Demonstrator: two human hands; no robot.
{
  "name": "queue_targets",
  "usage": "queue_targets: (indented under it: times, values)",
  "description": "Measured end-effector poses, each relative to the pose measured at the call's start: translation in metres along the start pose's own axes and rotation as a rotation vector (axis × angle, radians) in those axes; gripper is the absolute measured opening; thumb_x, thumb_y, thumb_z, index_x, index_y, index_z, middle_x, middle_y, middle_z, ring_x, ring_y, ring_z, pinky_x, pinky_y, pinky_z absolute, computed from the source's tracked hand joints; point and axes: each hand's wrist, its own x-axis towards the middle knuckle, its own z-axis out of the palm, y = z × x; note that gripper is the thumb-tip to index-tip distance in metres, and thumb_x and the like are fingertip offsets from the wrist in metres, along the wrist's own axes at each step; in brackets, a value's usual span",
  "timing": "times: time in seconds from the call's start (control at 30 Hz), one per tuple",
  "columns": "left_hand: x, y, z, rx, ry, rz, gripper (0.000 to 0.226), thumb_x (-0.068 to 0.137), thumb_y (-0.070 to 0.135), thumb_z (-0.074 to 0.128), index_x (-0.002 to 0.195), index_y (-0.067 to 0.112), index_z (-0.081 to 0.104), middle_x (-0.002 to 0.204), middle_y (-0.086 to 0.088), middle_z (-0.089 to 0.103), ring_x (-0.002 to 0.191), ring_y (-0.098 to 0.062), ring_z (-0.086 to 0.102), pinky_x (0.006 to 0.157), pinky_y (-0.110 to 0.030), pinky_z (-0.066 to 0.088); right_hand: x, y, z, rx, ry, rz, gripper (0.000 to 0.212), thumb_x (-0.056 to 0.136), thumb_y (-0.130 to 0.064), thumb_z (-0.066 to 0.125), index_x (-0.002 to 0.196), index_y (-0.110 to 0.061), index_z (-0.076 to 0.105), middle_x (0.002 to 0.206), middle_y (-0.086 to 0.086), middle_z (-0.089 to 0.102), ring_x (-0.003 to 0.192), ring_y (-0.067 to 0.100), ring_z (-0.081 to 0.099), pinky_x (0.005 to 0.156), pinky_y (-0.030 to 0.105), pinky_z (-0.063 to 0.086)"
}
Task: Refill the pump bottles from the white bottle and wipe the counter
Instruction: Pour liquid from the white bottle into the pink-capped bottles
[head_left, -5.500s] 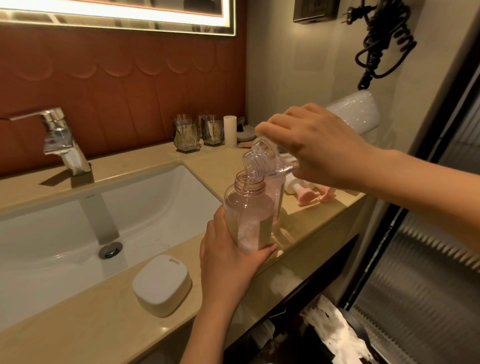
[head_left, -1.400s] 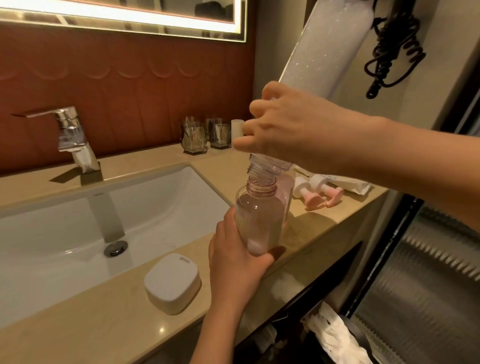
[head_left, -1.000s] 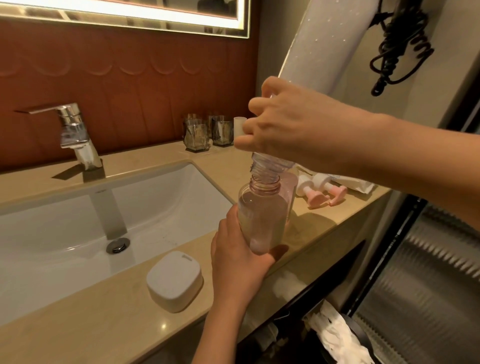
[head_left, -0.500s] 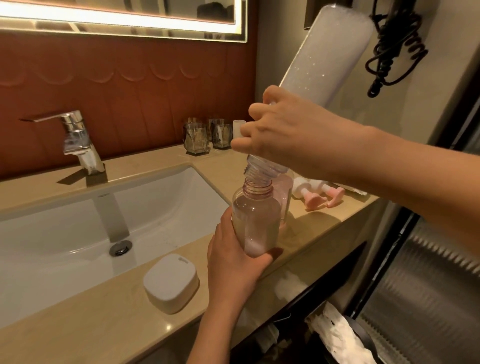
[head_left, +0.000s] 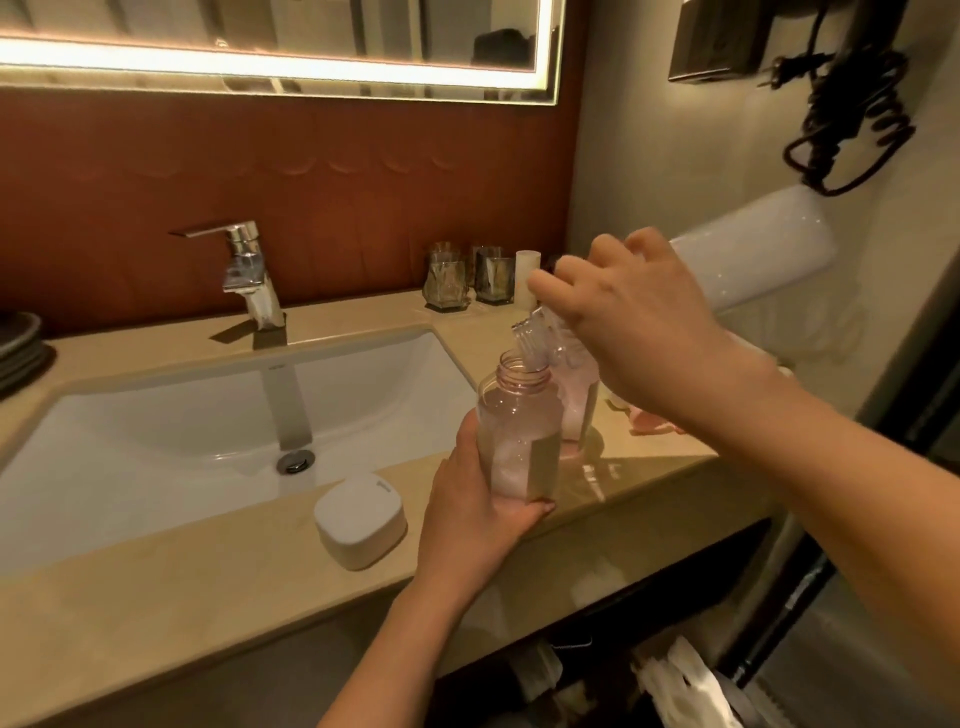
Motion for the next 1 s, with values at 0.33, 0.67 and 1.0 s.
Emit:
queue_targets:
  times: [0.33, 0.67, 1.0]
  values:
    - [-0.039, 0.005, -0.031, 0.205, 0.152, 0.150, 0.071, 0.082, 0.039, 0.069, 0.142, 0.027, 0.033, 0.135, 0.012, 0.041, 0.122, 0.005, 0.034, 0.096, 0.004, 0.018, -0.042, -0.005, 0.040, 0.427, 0.169, 0.433, 0.057, 0.071, -0.025, 0.077, 0.116, -0.018, 0.045, 0.101, 0.006, 0.060, 0.085, 0.024, 0.049, 0.068, 0.031, 0.029]
    - [-0.048, -0.021, -0.094, 0.471, 0.150, -0.180, 0.085, 0.076, 0.049, 0.070, 0.146, 0.027, 0.026, 0.143, 0.002, 0.041, 0.133, -0.020, 0.033, 0.110, -0.038, 0.027, -0.084, -0.042, 0.007, 1.441, 0.163, 0.480, 0.067, 0.048, -0.038, 0.086, 0.104, -0.038, 0.049, 0.094, -0.026, 0.061, 0.090, -0.007, 0.057, 0.073, 0.011, 0.044]
    - [-0.037, -0.016, -0.133, 0.172, 0.264, -0.146, 0.076, 0.067, 0.035, 0.081, 0.132, 0.026, 0.043, 0.114, 0.002, 0.056, 0.106, -0.015, 0.054, 0.075, -0.018, 0.043, -0.067, -0.101, 0.010, 1.917, 0.203, 0.330, 0.076, 0.047, -0.039, 0.083, 0.117, -0.028, 0.053, 0.108, -0.012, 0.067, 0.101, 0.005, 0.063, 0.081, 0.017, 0.050]
